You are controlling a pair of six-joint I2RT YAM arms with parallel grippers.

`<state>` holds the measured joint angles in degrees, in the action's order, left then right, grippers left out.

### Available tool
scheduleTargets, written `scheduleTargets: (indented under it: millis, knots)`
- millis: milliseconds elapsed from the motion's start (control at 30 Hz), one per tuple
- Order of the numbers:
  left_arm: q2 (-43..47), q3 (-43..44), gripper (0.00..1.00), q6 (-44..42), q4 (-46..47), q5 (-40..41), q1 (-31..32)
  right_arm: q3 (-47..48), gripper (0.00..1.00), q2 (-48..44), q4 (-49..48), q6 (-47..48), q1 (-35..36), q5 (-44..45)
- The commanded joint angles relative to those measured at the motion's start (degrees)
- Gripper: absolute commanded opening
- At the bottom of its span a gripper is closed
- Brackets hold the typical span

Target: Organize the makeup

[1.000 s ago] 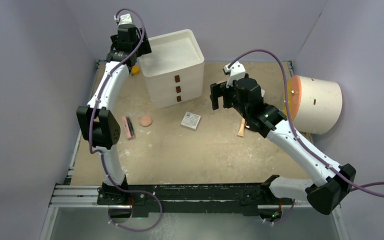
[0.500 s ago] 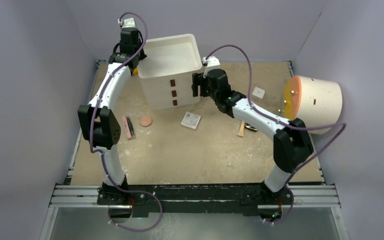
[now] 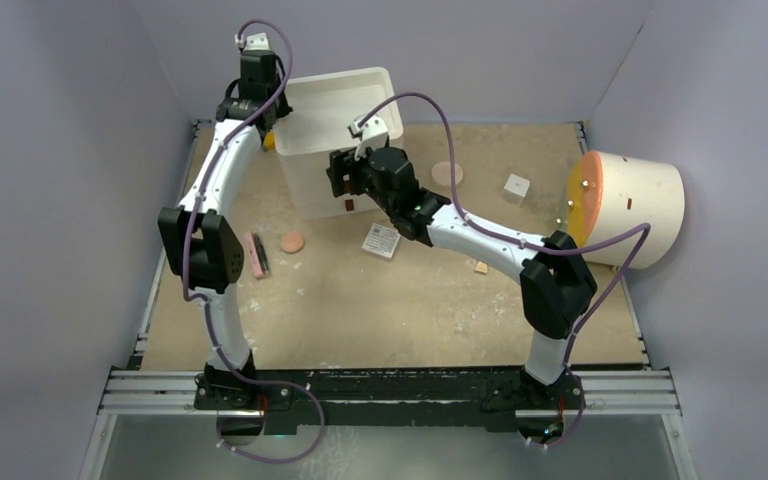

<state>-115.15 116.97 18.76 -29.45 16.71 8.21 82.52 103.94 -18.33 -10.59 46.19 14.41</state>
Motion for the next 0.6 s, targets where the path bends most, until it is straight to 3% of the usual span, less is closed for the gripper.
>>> scheduleTargets:
  millis: [0, 267, 567]
  knots:
    - [-2.27, 3.46, 0.00, 6.54, -2.43, 1.74, -2.07, 4.04, 0.79, 1.79, -4.47, 2.17, 0.82, 2.82]
    - [-3.00, 4.92, 0.00, 12.21, -5.81, 1.16, -2.98, 5.98, 0.79, 4.84, -7.67, 5.70, 1.15, 8.11]
    - [-3.06, 5.40, 0.00, 17.52, -9.79, 3.99, -2.94, 4.24, 0.79, 5.28, -10.58, 8.89, 1.17, 7.73]
